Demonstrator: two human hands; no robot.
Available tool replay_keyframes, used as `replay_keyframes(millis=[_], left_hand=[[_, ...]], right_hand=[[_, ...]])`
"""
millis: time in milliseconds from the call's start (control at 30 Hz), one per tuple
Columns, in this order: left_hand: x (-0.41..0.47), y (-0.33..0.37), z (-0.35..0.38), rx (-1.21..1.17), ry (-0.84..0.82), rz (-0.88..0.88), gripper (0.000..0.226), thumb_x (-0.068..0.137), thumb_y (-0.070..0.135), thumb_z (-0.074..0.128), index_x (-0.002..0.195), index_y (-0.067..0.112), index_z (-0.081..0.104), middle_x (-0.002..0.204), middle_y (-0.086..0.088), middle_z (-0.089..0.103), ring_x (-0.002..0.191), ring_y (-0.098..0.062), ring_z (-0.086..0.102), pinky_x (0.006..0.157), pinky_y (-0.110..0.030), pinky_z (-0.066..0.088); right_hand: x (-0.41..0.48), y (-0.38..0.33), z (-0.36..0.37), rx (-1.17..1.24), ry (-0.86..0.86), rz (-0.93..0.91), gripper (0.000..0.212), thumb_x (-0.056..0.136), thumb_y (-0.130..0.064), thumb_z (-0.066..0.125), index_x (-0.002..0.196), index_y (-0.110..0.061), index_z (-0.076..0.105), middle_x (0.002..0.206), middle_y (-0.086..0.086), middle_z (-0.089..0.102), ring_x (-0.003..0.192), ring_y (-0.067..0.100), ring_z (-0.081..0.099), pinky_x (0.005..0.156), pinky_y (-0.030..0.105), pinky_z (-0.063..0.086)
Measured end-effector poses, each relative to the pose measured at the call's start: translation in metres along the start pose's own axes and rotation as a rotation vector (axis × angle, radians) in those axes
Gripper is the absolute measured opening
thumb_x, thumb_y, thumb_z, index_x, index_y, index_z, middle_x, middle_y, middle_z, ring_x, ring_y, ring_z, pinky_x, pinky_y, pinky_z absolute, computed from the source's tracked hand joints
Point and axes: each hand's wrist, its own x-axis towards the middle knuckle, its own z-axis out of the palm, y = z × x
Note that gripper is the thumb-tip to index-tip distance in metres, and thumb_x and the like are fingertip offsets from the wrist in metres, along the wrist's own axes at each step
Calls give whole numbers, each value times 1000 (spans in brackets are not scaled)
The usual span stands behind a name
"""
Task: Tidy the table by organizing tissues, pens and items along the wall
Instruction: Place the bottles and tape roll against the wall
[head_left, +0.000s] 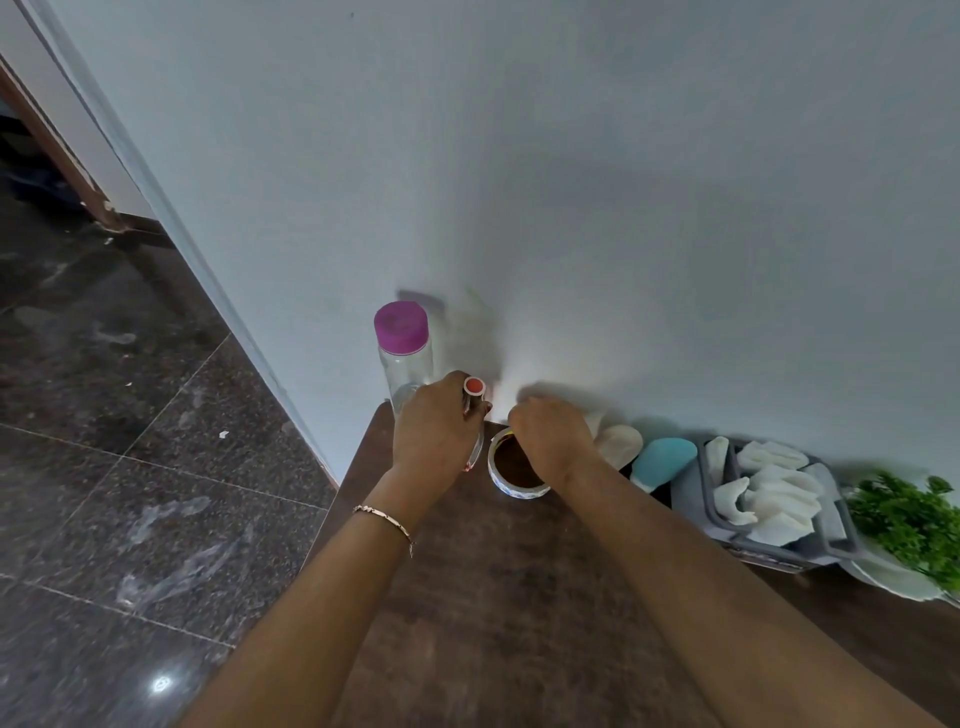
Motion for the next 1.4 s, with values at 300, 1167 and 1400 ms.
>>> replay_keyframes(millis=[300,1167,1400], left_hand=[[-2,0,3,11,6,10,30,92,29,58,116,12,59,103,-10,69,96,-27,62,75,-28,41],[-47,-40,41,-223,-7,-233,39,84,32,68,122,20,64,105,-3,73,98,-23,68,85,-34,54],[-100,-34,58,-375,80,-271,56,87,19,67,139,21,48,115,-4,69,103,-13,66,90,-30,54]], right_hand=[[-41,-13,-3,138,47,63,22,94,-11,55,116,-10,58,113,9,65,101,24,64,77,32,50],[-77,-21,46,253,150,76,49,93,-16,56,140,-20,44,135,3,55,119,21,54,94,32,48],[-128,-20,66,370,359,219,41,84,-28,67,123,-19,58,122,1,61,111,16,58,87,28,51]])
